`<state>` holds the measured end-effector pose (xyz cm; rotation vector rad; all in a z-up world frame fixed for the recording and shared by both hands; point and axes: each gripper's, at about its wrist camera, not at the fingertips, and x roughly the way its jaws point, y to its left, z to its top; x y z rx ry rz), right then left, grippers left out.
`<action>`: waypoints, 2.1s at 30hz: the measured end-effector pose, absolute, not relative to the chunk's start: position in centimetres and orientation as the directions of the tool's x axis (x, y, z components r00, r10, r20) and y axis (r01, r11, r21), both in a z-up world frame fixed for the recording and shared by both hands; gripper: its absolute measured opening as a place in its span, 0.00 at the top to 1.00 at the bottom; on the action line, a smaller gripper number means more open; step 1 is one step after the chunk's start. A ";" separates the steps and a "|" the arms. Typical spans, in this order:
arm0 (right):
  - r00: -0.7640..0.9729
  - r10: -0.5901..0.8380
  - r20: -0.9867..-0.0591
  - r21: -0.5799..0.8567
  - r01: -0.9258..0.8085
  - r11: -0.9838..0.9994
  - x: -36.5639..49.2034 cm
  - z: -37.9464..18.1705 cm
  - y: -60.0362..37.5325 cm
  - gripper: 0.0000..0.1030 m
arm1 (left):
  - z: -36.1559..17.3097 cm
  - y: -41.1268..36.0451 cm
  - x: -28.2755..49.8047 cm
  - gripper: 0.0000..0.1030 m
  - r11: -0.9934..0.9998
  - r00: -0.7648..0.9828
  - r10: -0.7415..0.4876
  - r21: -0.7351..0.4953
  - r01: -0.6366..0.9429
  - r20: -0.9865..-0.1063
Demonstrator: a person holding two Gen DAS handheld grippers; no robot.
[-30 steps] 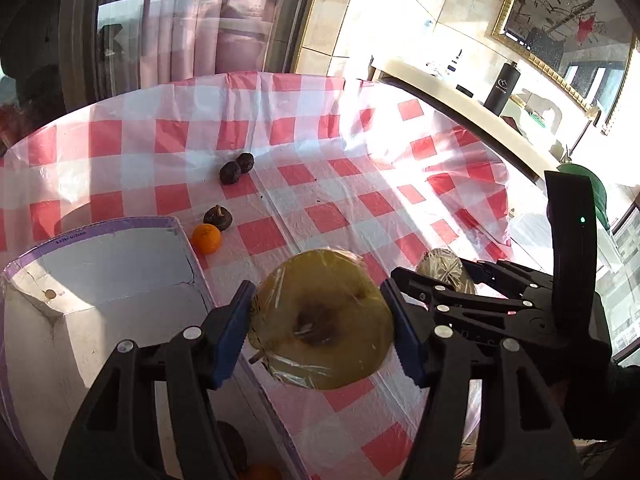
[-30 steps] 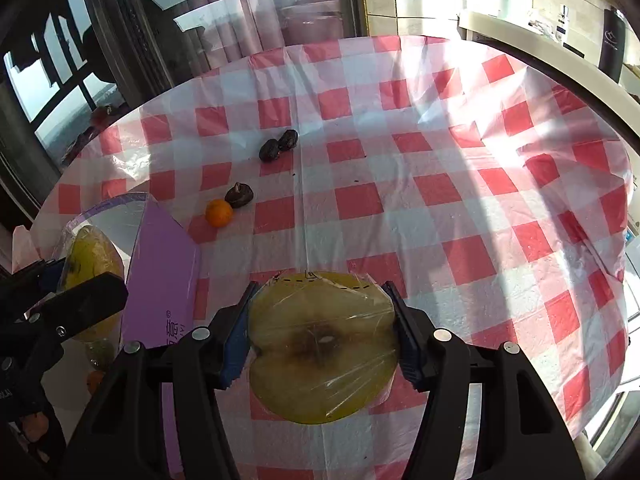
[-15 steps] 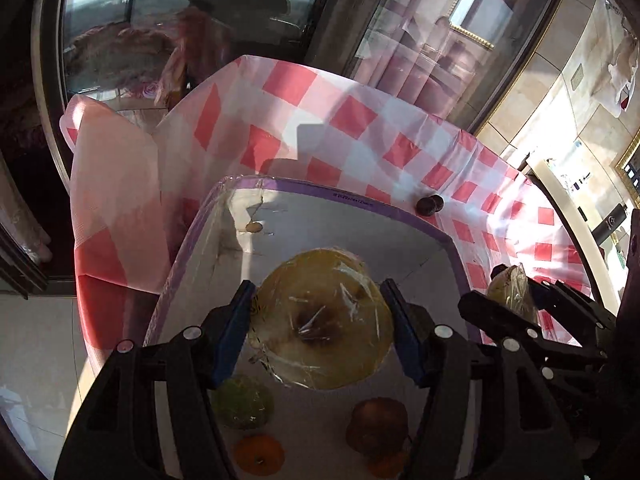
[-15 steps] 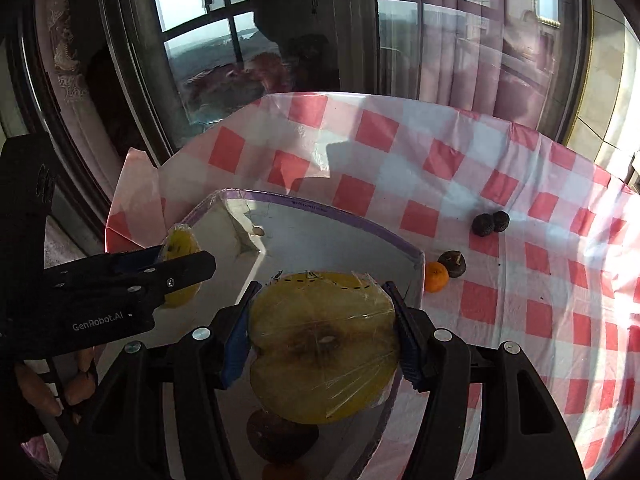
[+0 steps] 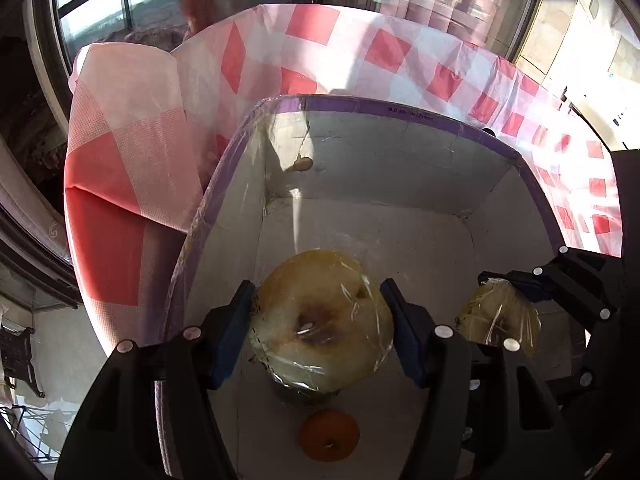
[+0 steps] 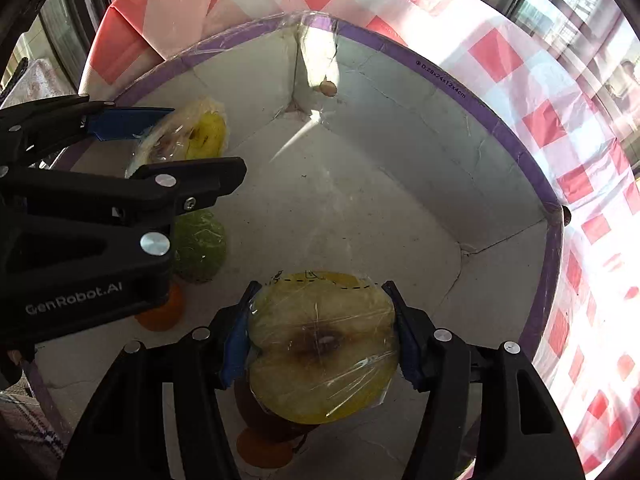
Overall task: Organize fruits
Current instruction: 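Carry both apple halves into the box and open both tools, then withdraw both tools from the box toward the dates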
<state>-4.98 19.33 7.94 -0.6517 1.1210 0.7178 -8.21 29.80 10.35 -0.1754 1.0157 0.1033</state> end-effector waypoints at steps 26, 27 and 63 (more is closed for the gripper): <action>0.257 0.237 -0.937 -0.007 -0.691 0.723 -3.4 9.2 17.0 0.35 | 11.7 30.1 -9.6 0.06 0.974 0.608 -0.010 -0.147 -0.175 -0.794; 0.268 0.252 -0.930 -0.001 -0.687 0.727 -3.5 9.6 16.8 0.32 | 12.0 30.0 -9.8 0.03 0.973 0.623 0.002 -0.142 -0.182 -0.782; 0.455 0.269 -0.849 0.184 -0.223 0.957 13.5 7.3 -15.0 0.29 | 10.5 -2.1 3.0 0.02 0.983 0.538 0.008 0.107 0.152 -0.843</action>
